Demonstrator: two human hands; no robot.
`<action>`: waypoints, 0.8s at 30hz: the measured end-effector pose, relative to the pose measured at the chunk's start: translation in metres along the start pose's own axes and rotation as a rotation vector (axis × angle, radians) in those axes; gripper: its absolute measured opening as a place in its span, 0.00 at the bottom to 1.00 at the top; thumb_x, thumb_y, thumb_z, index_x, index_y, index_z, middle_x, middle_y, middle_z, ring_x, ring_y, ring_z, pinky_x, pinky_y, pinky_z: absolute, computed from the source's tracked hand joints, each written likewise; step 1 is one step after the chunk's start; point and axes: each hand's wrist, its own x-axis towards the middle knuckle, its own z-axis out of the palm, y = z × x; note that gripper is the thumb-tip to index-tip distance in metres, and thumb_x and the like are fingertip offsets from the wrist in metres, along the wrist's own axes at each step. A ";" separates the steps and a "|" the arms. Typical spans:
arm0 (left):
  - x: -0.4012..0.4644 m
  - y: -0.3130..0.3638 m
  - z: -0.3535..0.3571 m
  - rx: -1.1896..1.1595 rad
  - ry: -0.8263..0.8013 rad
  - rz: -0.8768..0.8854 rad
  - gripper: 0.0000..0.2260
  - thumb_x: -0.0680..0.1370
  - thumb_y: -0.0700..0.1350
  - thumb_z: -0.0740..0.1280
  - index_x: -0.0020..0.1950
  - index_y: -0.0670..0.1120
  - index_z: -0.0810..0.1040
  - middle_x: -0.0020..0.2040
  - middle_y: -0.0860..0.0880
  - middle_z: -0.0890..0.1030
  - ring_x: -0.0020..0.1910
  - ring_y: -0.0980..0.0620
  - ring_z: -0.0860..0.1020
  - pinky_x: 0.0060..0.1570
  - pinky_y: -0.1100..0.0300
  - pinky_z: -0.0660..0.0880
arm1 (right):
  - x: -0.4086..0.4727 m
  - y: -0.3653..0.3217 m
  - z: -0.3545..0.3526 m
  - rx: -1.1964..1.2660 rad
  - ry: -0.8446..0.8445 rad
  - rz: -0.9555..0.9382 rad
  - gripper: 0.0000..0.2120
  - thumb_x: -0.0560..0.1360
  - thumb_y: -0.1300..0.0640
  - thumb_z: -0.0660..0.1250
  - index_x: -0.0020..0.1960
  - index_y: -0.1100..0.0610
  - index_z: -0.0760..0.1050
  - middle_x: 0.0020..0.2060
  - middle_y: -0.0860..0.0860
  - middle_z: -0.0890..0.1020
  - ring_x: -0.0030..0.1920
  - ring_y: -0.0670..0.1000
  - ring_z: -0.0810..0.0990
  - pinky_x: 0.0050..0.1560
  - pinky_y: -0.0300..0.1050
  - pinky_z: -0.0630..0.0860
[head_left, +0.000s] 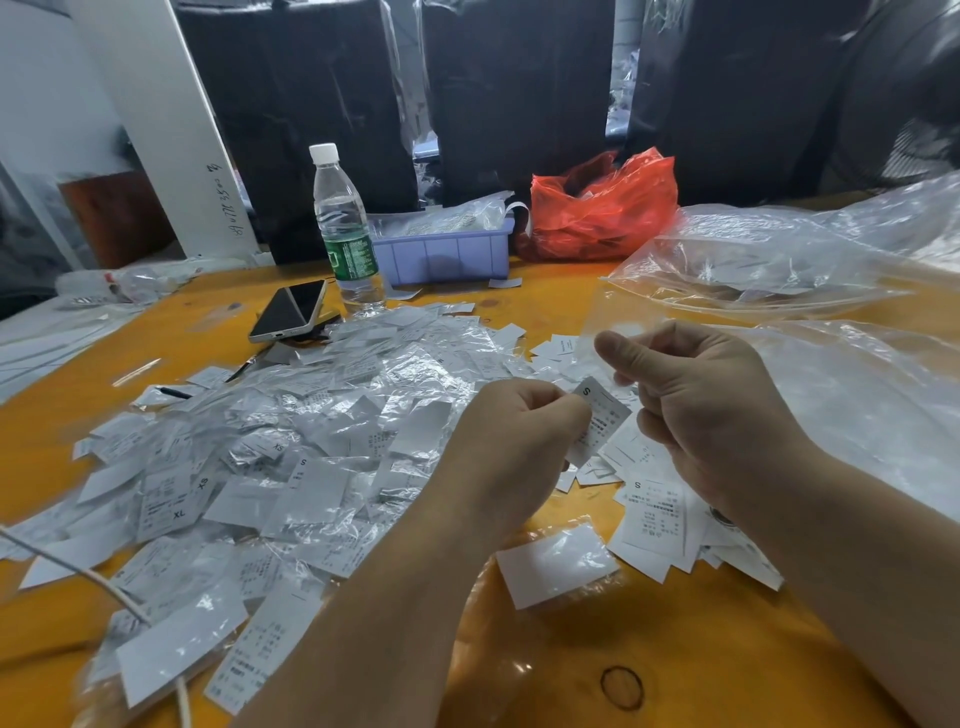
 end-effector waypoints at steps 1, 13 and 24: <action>0.000 0.000 0.000 -0.006 0.003 -0.001 0.14 0.67 0.50 0.62 0.38 0.39 0.80 0.29 0.50 0.74 0.28 0.54 0.68 0.32 0.56 0.67 | 0.000 0.000 0.000 -0.001 -0.001 0.000 0.13 0.63 0.51 0.76 0.34 0.57 0.74 0.19 0.44 0.71 0.19 0.45 0.57 0.21 0.38 0.58; 0.001 0.003 -0.002 -0.173 -0.131 -0.094 0.08 0.66 0.47 0.64 0.28 0.48 0.78 0.30 0.52 0.79 0.24 0.59 0.71 0.33 0.62 0.74 | 0.000 -0.002 0.001 -0.020 0.041 0.030 0.15 0.62 0.49 0.77 0.26 0.52 0.73 0.20 0.45 0.70 0.21 0.45 0.60 0.21 0.39 0.61; 0.001 0.004 -0.003 -0.145 -0.037 -0.128 0.10 0.73 0.41 0.64 0.33 0.45 0.78 0.21 0.56 0.72 0.21 0.60 0.68 0.34 0.58 0.71 | -0.003 -0.004 0.003 0.004 -0.027 -0.019 0.15 0.61 0.51 0.76 0.31 0.56 0.71 0.19 0.45 0.70 0.19 0.44 0.58 0.20 0.37 0.59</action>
